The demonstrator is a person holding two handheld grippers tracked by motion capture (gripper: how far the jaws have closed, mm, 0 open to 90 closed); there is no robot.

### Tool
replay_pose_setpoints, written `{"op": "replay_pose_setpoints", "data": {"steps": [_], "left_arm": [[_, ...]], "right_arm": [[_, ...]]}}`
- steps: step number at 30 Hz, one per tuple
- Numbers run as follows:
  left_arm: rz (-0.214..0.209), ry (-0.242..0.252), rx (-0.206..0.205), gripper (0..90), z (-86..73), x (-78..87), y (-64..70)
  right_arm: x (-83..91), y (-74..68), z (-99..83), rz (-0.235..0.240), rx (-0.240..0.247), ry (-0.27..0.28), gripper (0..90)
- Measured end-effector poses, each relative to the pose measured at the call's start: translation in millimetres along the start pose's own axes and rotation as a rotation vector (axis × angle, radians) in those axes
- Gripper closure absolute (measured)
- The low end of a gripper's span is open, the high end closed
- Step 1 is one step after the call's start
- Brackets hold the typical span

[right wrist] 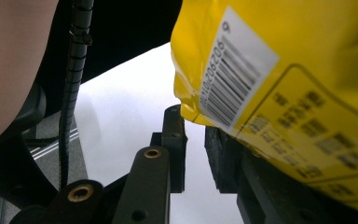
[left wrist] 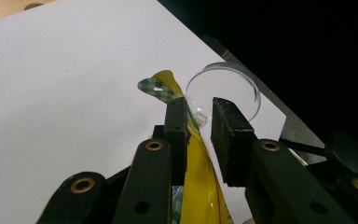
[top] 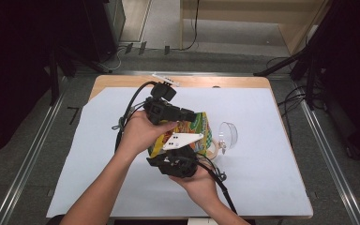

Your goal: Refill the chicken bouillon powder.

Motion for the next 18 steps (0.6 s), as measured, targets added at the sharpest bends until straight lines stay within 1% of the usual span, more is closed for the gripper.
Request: {"op": "replay_pose_setpoints", "data": {"steps": [3,5,8,11,13,18], "left_arm": [[0.011,0.007,-0.019,76.7,1.6,1.7,2.8],[0.018,0.017,-0.024,76.8,3.2,2.6,4.2],[0.015,0.016,-0.019,76.8,3.1,2.6,3.6],[0.012,0.004,-0.007,76.9,1.1,0.8,1.0],[0.015,-0.005,-0.007,77.0,-0.3,-1.5,-0.6],[0.017,-0.006,-0.022,77.9,0.4,-4.4,1.3]], "right_arm": [[0.5,-0.3,0.7,-0.001,0.001,0.004,79.4],[1.6,-0.4,1.9,-0.005,0.008,0.01,79.4],[2.6,-0.4,2.6,-0.008,0.015,0.009,79.5],[1.4,0.1,1.5,-0.003,0.009,0.0,79.4],[-0.2,0.3,0.2,0.007,-0.003,-0.009,78.7],[-1.7,3.0,-2.2,-0.009,-0.002,-0.007,78.9]]}}
Point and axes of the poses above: each handheld gripper's, and its own axes: x roughly backward along the jaws, z roughly out of its top, y roughly to its right, the point moved 8 cm from there along -x, roughly forward along the jaws, and after that the axes turned 10 degrees about -x, right-handed, at the moved point
